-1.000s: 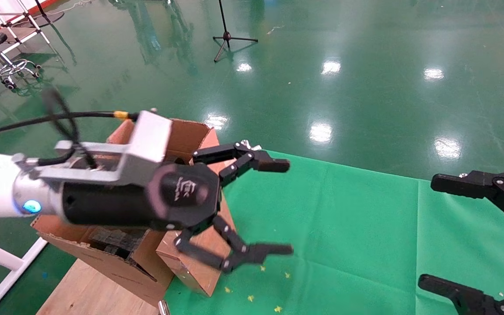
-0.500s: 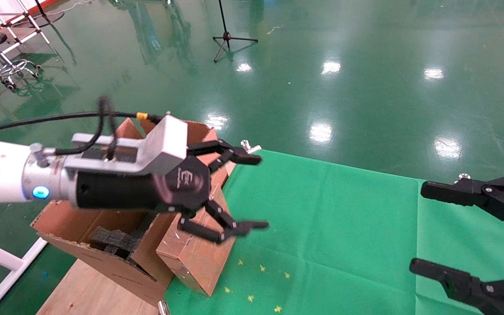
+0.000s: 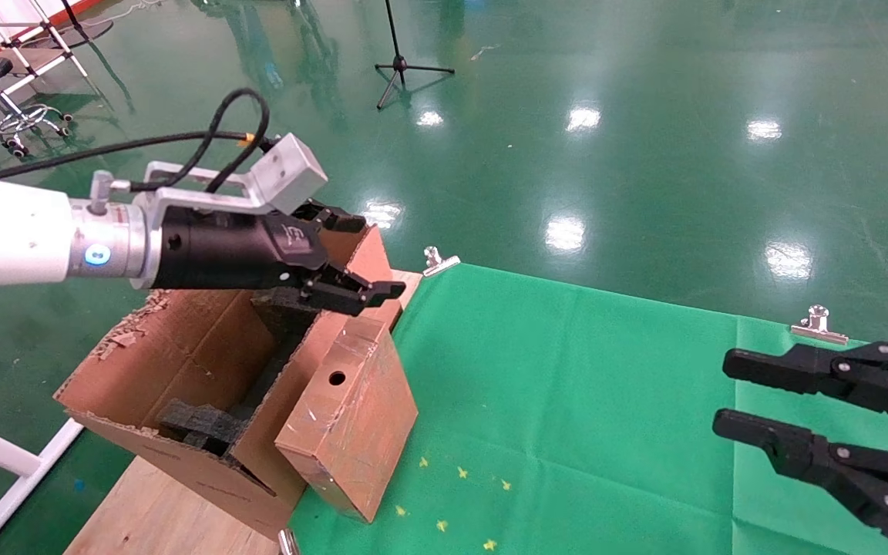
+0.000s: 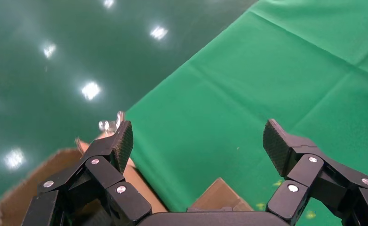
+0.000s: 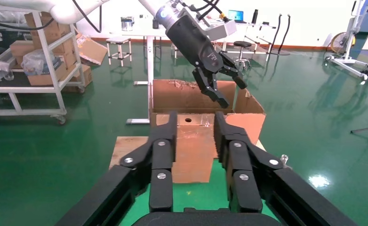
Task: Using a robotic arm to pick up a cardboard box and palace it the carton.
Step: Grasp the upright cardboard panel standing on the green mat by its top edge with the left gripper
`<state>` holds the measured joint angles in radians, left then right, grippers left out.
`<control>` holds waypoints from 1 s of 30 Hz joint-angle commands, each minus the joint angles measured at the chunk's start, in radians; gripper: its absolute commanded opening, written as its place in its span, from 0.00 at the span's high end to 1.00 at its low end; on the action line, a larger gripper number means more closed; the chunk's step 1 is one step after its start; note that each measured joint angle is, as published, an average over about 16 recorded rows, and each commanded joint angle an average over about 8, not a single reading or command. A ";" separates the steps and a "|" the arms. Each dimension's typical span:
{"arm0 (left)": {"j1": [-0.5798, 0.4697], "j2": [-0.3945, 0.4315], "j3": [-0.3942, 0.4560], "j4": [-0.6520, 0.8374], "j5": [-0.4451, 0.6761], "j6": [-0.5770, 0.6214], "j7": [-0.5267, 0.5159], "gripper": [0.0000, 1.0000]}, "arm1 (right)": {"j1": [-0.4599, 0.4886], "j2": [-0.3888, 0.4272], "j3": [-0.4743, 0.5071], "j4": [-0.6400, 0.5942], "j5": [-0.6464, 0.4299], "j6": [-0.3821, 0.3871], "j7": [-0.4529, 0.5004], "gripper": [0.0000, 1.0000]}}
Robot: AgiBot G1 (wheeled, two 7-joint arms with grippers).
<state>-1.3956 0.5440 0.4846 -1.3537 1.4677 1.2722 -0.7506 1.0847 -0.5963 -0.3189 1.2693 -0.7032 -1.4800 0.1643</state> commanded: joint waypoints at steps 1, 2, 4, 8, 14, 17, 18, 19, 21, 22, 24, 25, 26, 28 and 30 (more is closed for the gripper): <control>-0.029 0.007 0.016 -0.001 0.047 0.003 -0.086 0.00 | 0.000 0.000 0.000 0.000 0.000 0.000 0.000 1.00; -0.037 0.009 0.021 -0.001 0.051 0.013 -0.131 0.00 | 0.000 0.000 0.000 0.000 0.000 0.000 0.000 1.00; -0.052 0.013 0.028 -0.001 0.053 0.034 -0.210 0.00 | 0.000 0.000 0.000 0.000 0.000 0.000 0.000 1.00; -0.080 0.014 0.040 -0.002 0.055 0.079 -0.330 0.00 | 0.000 0.000 0.000 0.000 0.000 0.000 0.000 1.00; -0.128 0.022 0.075 -0.005 0.088 0.168 -0.444 0.00 | 0.000 0.000 0.000 0.000 0.000 0.000 0.000 1.00; -0.155 0.031 0.103 -0.005 0.113 0.219 -0.491 0.00 | 0.000 0.000 0.000 0.000 0.000 0.000 0.000 1.00; -0.164 0.035 0.113 -0.005 0.121 0.233 -0.504 0.00 | 0.000 0.000 -0.001 0.000 0.000 0.000 0.000 1.00; -0.173 0.038 0.123 -0.005 0.130 0.245 -0.515 0.00 | 0.000 0.000 -0.001 0.000 0.000 0.000 0.000 1.00; -0.191 0.044 0.142 -0.005 0.149 0.261 -0.532 0.00 | 0.000 0.000 -0.001 0.000 0.000 0.000 0.000 1.00; -0.200 0.046 0.151 -0.005 0.158 0.266 -0.537 0.00 | 0.000 0.000 -0.001 0.000 0.000 0.000 0.000 1.00; -0.216 0.049 0.169 -0.006 0.175 0.270 -0.543 0.00 | 0.000 0.000 -0.001 0.000 0.000 0.000 0.000 1.00; -0.224 0.050 0.178 -0.006 0.183 0.271 -0.543 0.00 | 0.000 0.000 -0.001 0.000 0.000 0.000 0.000 1.00; -0.231 0.051 0.187 -0.006 0.190 0.272 -0.543 0.00 | 0.000 0.000 -0.001 0.000 0.000 0.000 0.000 1.00; -0.241 0.053 0.205 -0.006 0.199 0.273 -0.543 0.00 | 0.000 0.000 -0.001 0.000 0.001 0.000 0.000 1.00; -0.246 0.055 0.223 -0.005 0.204 0.274 -0.548 0.00 | 0.000 0.000 -0.001 0.000 0.001 0.000 0.000 1.00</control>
<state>-1.6329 0.5993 0.7084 -1.3590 1.6661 1.5445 -1.3053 1.0849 -0.5960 -0.3198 1.2693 -0.7026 -1.4797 0.1639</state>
